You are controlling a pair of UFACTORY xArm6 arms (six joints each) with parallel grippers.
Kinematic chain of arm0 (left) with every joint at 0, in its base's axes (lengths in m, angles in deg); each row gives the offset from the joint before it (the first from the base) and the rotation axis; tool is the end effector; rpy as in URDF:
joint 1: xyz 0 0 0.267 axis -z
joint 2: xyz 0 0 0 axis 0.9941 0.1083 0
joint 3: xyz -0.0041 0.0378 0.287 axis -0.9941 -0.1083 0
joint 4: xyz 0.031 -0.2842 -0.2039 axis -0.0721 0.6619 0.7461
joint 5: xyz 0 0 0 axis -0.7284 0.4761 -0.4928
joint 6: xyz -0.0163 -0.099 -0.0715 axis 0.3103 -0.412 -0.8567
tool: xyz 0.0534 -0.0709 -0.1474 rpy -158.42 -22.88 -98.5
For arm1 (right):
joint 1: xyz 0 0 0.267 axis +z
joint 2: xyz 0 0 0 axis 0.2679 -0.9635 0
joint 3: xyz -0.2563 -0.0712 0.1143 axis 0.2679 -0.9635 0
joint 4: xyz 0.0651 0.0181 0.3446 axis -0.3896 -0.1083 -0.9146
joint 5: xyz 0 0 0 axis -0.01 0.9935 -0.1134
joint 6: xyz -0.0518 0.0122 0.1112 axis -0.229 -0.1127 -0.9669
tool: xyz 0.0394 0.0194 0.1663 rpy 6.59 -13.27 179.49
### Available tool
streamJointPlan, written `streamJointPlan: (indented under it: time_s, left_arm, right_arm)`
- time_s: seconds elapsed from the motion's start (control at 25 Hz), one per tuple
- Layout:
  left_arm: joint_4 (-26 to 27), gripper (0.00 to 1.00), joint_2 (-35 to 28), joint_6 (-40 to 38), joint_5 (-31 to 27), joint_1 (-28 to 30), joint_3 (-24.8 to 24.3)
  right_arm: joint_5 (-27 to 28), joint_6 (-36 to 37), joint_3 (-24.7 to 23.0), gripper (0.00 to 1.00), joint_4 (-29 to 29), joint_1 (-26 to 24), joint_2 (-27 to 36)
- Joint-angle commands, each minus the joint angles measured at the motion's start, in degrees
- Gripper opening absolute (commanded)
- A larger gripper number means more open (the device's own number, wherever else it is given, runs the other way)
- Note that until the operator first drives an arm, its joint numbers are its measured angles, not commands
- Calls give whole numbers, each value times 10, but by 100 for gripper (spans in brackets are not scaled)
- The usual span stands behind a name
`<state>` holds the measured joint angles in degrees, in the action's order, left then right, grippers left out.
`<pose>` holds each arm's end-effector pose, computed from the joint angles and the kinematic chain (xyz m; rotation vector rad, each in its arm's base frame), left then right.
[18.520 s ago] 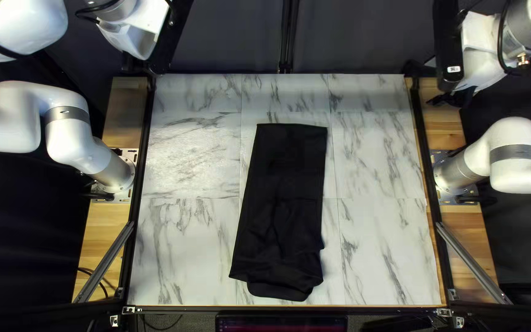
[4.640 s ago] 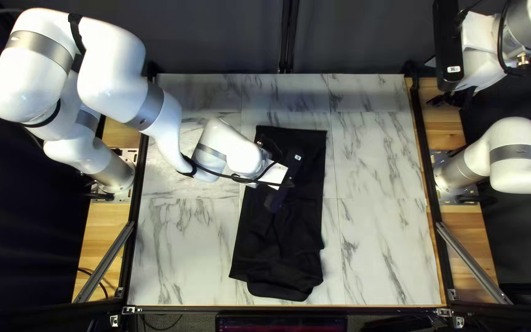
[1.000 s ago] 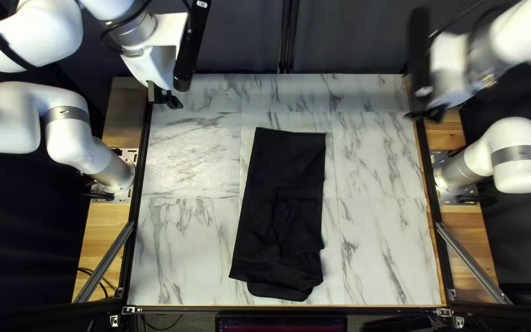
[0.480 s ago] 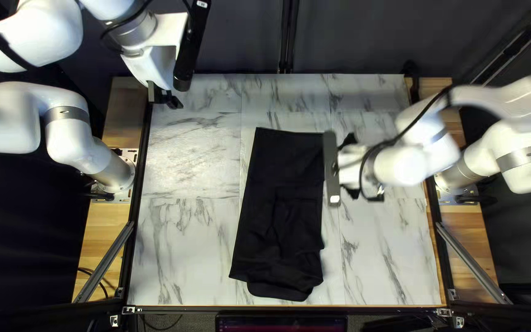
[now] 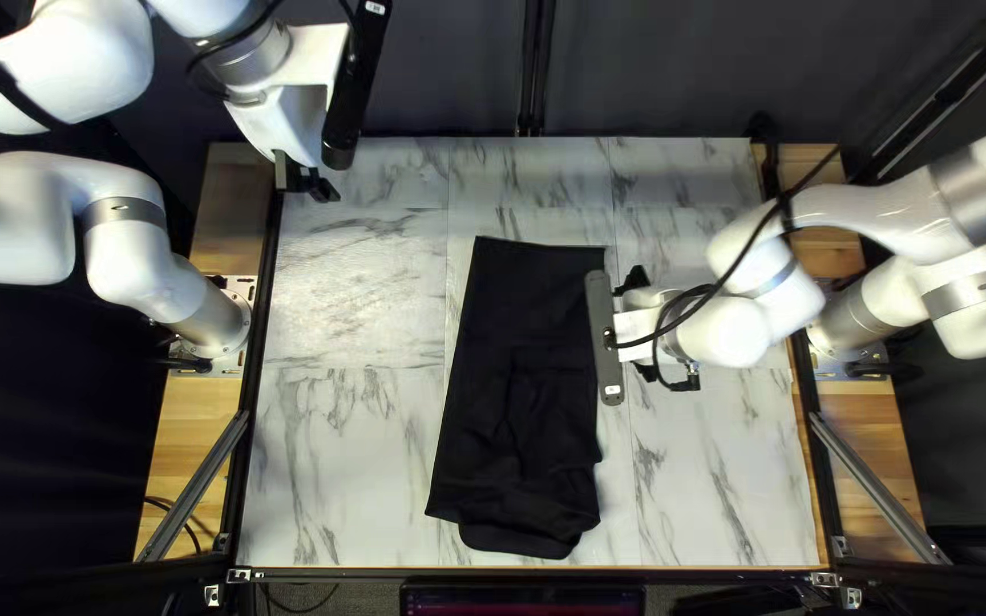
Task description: Fold t-shirt
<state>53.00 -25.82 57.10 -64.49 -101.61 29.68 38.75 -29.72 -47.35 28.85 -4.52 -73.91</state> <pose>0.2932 0.0691 0.3823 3.1053 -0.2074 0.3536 0.4151 0.0346 0.0686 2.7321 0.4755 0.3272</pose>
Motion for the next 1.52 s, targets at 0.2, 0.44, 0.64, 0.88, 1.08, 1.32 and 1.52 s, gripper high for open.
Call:
streamJointPlan:
  time_s: [0.2,0.44,0.64,0.88,1.08,1.32,1.52]
  left_arm:
    - [0,100,0,0,0,0,0]
    - [0,100,0,0,0,0,0]
    - [0,100,0,0,0,0,0]
    - [0,100,0,0,0,0,0]
    - [0,100,0,0,0,0,0]
    - [0,100,0,0,0,0,0]
    - [0,100,0,0,0,0,0]
  right_arm:
    - [-42,25,5,98,38,-10,-33]
    - [-56,64,23,98,36,-30,-66]
    - [-63,88,25,93,28,-41,-75]
    - [-63,113,22,75,8,-47,-73]
    - [-64,129,22,34,-2,-53,-75]
    - [-70,146,22,22,-10,-60,-80]
    - [-52,161,23,4,-30,-54,-64]
